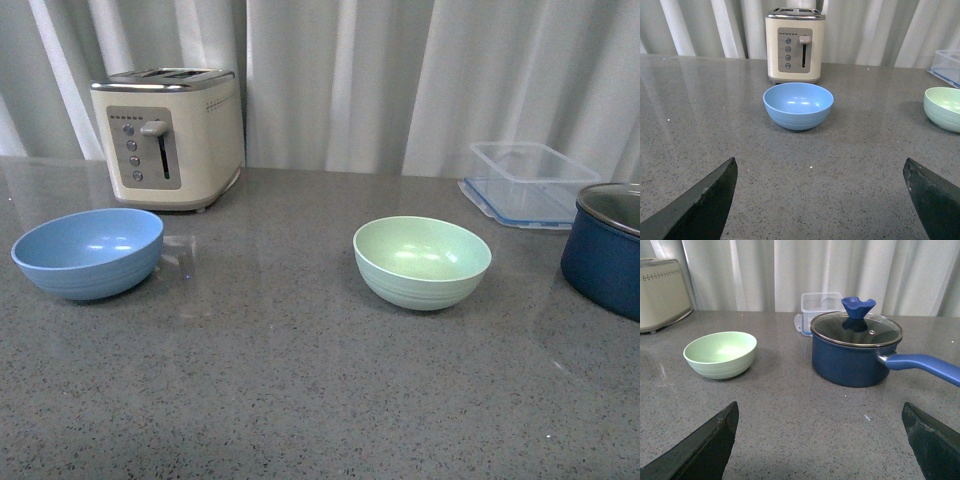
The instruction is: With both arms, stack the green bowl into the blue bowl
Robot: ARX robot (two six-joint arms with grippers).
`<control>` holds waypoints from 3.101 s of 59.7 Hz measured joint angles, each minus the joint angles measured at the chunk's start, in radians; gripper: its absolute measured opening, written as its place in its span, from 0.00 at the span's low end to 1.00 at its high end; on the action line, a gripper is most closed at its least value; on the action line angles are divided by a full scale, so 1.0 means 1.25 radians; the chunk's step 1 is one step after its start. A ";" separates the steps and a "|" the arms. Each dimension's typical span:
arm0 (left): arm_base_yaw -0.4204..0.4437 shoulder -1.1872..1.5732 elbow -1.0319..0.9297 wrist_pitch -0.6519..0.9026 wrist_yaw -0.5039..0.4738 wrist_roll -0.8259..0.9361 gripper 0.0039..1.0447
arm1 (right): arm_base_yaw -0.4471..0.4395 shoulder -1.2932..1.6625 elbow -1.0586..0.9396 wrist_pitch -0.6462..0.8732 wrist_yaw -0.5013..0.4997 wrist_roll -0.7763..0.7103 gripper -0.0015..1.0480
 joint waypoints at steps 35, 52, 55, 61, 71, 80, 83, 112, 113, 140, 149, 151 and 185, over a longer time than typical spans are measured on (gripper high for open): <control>0.044 0.241 0.141 -0.053 -0.082 -0.007 0.94 | 0.000 -0.001 0.000 0.000 -0.001 0.000 0.90; 0.167 0.586 0.421 -0.014 0.049 -0.118 0.94 | 0.000 -0.001 0.000 0.000 -0.001 0.000 0.90; 0.168 0.673 0.499 -0.032 0.059 -0.143 0.94 | 0.000 -0.001 0.000 0.000 -0.001 0.000 0.90; 0.163 0.784 0.614 -0.064 0.062 -0.182 0.94 | 0.000 -0.001 0.000 0.000 0.000 0.000 0.90; 0.137 0.977 0.771 -0.139 0.050 -0.226 0.94 | 0.000 -0.001 0.000 0.000 0.000 0.000 0.90; 0.116 1.090 0.876 -0.180 0.043 -0.248 0.94 | 0.000 -0.001 0.000 0.000 -0.001 0.000 0.90; 0.108 1.138 0.908 -0.192 0.037 -0.255 0.94 | 0.000 -0.001 0.000 0.000 0.000 0.000 0.90; 0.096 1.416 1.053 -0.222 0.001 -0.276 0.94 | 0.000 -0.001 0.000 0.000 0.000 0.000 0.90; 0.097 1.424 1.057 -0.222 0.002 -0.277 0.94 | 0.000 -0.001 0.000 0.000 0.000 0.000 0.90; 0.107 1.535 1.117 -0.252 -0.004 -0.294 0.41 | 0.000 -0.001 0.000 0.000 -0.001 0.000 0.90; 0.110 1.535 1.117 -0.253 0.008 -0.297 0.19 | 0.000 -0.001 0.000 0.000 0.000 0.000 0.90; 0.110 1.533 1.117 -0.256 0.014 -0.297 0.14 | 0.000 -0.001 0.000 0.000 0.000 0.000 0.90; 0.008 1.421 1.127 -0.292 0.068 -0.300 0.03 | 0.000 -0.001 0.000 0.000 -0.001 0.000 0.90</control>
